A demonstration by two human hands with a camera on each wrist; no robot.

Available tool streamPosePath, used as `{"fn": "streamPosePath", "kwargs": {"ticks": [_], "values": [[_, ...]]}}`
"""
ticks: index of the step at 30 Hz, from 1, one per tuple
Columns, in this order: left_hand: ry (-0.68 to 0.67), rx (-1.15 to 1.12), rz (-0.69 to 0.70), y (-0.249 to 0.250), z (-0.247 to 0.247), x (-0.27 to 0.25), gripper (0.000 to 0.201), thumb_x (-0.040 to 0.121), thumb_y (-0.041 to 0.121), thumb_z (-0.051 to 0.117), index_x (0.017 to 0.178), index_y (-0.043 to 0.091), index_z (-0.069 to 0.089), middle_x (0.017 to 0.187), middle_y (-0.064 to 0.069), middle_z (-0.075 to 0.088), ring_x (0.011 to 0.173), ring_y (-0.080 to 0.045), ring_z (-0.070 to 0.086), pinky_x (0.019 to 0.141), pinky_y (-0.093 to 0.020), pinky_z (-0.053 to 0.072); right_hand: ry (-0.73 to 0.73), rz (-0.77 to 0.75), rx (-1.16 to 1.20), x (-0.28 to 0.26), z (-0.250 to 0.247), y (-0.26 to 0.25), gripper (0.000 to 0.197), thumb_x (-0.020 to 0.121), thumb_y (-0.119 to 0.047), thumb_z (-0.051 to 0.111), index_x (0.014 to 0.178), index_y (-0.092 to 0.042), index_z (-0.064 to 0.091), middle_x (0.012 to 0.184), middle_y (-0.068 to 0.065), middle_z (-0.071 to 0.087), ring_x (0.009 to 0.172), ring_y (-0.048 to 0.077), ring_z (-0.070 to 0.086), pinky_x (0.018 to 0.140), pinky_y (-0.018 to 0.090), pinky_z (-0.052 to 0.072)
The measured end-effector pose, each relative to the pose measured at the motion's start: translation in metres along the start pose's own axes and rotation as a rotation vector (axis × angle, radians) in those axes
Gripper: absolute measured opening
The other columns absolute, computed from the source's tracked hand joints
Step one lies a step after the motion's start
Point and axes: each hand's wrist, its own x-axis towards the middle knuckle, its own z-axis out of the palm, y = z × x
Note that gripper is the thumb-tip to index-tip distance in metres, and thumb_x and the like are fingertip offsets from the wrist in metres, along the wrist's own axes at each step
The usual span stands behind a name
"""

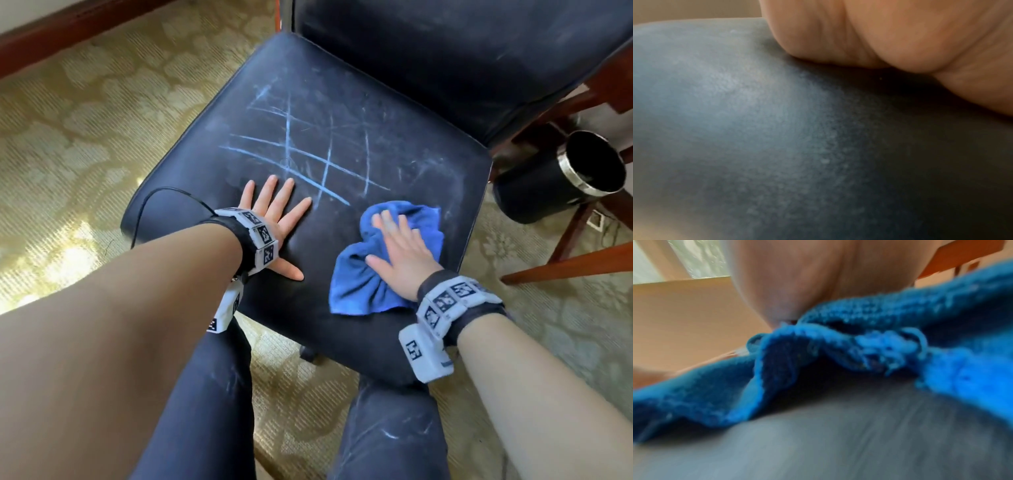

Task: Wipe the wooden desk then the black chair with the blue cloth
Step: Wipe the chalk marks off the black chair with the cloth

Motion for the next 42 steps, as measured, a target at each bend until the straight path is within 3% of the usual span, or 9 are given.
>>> {"fn": "streamPosePath", "kwargs": {"ticks": [3,7,11,16,22,29,34,38,42], "values": [[0.028,0.003,0.016,-0.004,0.003,0.002,0.131,0.053,0.093,0.042,0.142,0.028,-0.029,0.152,-0.011,-0.029,0.139,-0.037,-0.026,0.108,-0.056,-0.015,0.097,0.222,0.040,0.014,-0.012,0.027,0.069,0.098,-0.039,0.036,0.150,-0.016,-0.005,0.158,0.004,-0.009,0.144,0.027,-0.006,0.116,0.042,0.002],[0.034,-0.001,0.022,-0.006,0.008,0.005,0.132,0.050,0.094,0.039,0.142,0.028,-0.030,0.151,-0.011,-0.031,0.138,-0.037,-0.028,0.107,-0.056,-0.017,0.141,0.399,0.066,0.047,-0.027,0.010,0.066,0.098,-0.043,0.030,0.150,-0.021,-0.005,0.158,0.002,-0.007,0.144,0.032,-0.006,0.115,0.047,0.002],[0.034,0.000,0.023,-0.008,0.010,0.007,0.133,0.050,0.094,0.040,0.140,0.028,-0.033,0.151,-0.011,-0.032,0.138,-0.037,-0.028,0.106,-0.056,-0.019,0.121,0.199,-0.020,0.066,-0.033,-0.033,0.068,0.098,-0.046,0.029,0.149,-0.024,-0.010,0.157,0.001,-0.013,0.143,0.034,-0.009,0.115,0.048,-0.001],[0.070,0.011,0.031,-0.012,0.010,0.007,0.129,0.054,0.093,0.039,0.141,0.027,-0.030,0.152,-0.011,-0.029,0.139,-0.037,-0.025,0.108,-0.055,-0.016,0.054,-0.096,-0.117,0.036,-0.006,-0.061,0.067,0.098,-0.047,0.028,0.148,-0.025,-0.011,0.156,-0.003,-0.018,0.143,0.025,-0.017,0.114,0.042,-0.009],[0.037,0.020,0.048,-0.016,0.003,0.007,0.133,0.051,0.092,0.044,0.142,0.029,-0.029,0.152,-0.010,-0.029,0.139,-0.036,-0.027,0.107,-0.054,-0.018,0.108,0.089,0.012,0.015,0.002,0.002,0.069,0.097,-0.046,0.032,0.149,-0.023,-0.007,0.157,-0.003,-0.014,0.144,0.019,-0.012,0.115,0.035,-0.008],[0.016,0.012,0.049,-0.014,0.003,0.006,0.133,0.052,0.092,0.044,0.142,0.028,-0.029,0.151,-0.011,-0.031,0.138,-0.037,-0.029,0.106,-0.055,-0.019,0.189,0.364,0.069,0.041,-0.018,0.015,0.071,0.096,-0.051,0.029,0.150,-0.022,-0.007,0.158,0.001,-0.008,0.144,0.029,-0.008,0.116,0.046,-0.002],[-0.001,0.043,0.031,-0.014,0.002,0.005,0.133,0.053,0.092,0.043,0.142,0.027,-0.030,0.151,-0.012,-0.031,0.138,-0.037,-0.027,0.107,-0.056,-0.017,0.100,0.188,-0.083,0.025,-0.007,-0.014,0.074,0.095,-0.054,0.028,0.148,-0.024,-0.014,0.157,-0.001,-0.016,0.143,0.035,-0.012,0.115,0.050,-0.001],[-0.016,0.072,0.019,-0.015,-0.002,0.003,0.132,0.054,0.092,0.044,0.142,0.027,-0.030,0.151,-0.011,-0.030,0.139,-0.036,-0.026,0.109,-0.055,-0.015,0.012,-0.003,-0.138,0.000,0.009,-0.027,0.071,0.097,-0.050,0.029,0.147,-0.026,-0.016,0.155,-0.002,-0.021,0.142,0.029,-0.019,0.115,0.046,-0.008],[-0.034,0.097,0.014,-0.015,-0.006,0.003,0.131,0.054,0.091,0.044,0.143,0.028,-0.029,0.152,-0.011,-0.029,0.139,-0.035,-0.025,0.110,-0.054,-0.014,0.009,-0.050,-0.033,-0.016,0.011,-0.016,0.075,0.097,-0.047,0.035,0.147,-0.023,-0.016,0.155,-0.002,-0.021,0.143,0.023,-0.018,0.116,0.040,-0.009]]}}
